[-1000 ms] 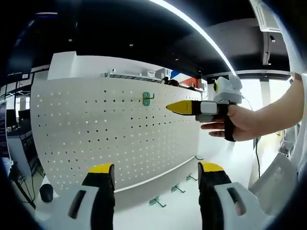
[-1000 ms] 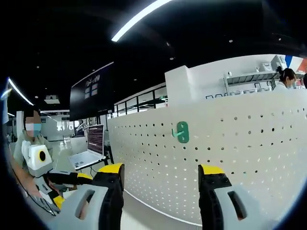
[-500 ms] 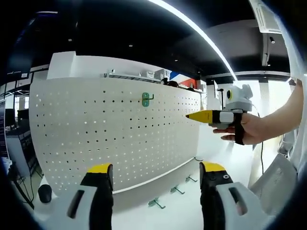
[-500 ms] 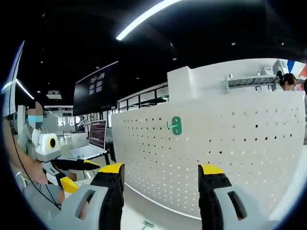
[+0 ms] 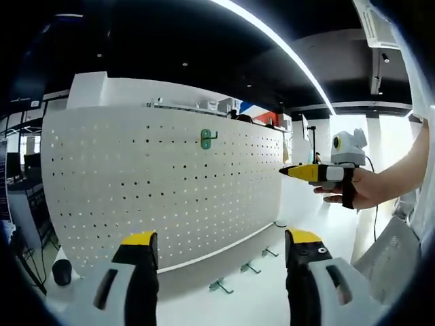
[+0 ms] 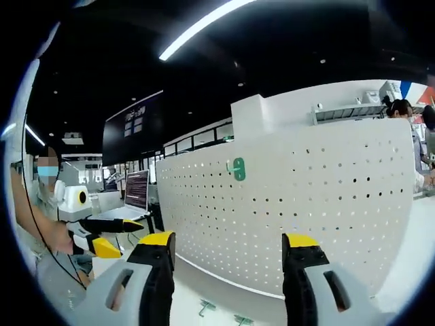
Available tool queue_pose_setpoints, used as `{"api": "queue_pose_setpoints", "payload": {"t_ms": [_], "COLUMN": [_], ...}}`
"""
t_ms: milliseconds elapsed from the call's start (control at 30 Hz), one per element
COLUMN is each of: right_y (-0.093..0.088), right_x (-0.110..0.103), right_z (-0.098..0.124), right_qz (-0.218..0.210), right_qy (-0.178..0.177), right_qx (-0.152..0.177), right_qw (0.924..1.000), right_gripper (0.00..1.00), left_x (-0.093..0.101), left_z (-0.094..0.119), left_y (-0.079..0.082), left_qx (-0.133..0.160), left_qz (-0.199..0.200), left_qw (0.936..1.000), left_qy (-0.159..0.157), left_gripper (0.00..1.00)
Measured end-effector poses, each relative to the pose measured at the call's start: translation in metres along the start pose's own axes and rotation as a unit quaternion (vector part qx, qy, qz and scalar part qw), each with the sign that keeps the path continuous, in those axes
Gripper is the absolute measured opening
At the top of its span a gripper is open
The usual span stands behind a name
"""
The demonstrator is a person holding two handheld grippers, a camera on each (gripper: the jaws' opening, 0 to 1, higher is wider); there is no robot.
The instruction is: Insert the hook assembly into the mounting plate slot until the hook locks in place.
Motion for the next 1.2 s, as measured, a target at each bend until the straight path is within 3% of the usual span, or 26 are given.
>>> {"api": "queue_pose_setpoints", "payload": {"t_ms": [667, 1200], "right_y": [-0.023, -0.034], "right_x": [-0.01, -0.013], "right_z": [0.029, 0.04], "right_qz": [-0.005, -0.011], "right_qy": [-0.032, -0.045], "right_qx": [0.001, -0.009], "right_qw": [0.9995, 0.9989], "right_gripper": [0.64, 0.65], "left_x": [0.001, -0.002], "left_z": [0.011, 0.016], "left_y": [-0.015, -0.022], "left_qx": [0.0, -0.016], "left_qz": [0.0, 0.013], "left_qw": [1.0, 0.9998], "left_qy": [-0.006, 0.002], "left_gripper": [0.84, 0.84]}}
Point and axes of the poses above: the point that each gripper's makers call its tool centre point, and the gripper's own axes: z roughly backward along the fingers, x roughly to its right, y roughly out of its top, the point moved 10 cm from there along z, roughly backward along the fingers, and after that the axes turned 15 degrees about y, right-handed, at the moved point
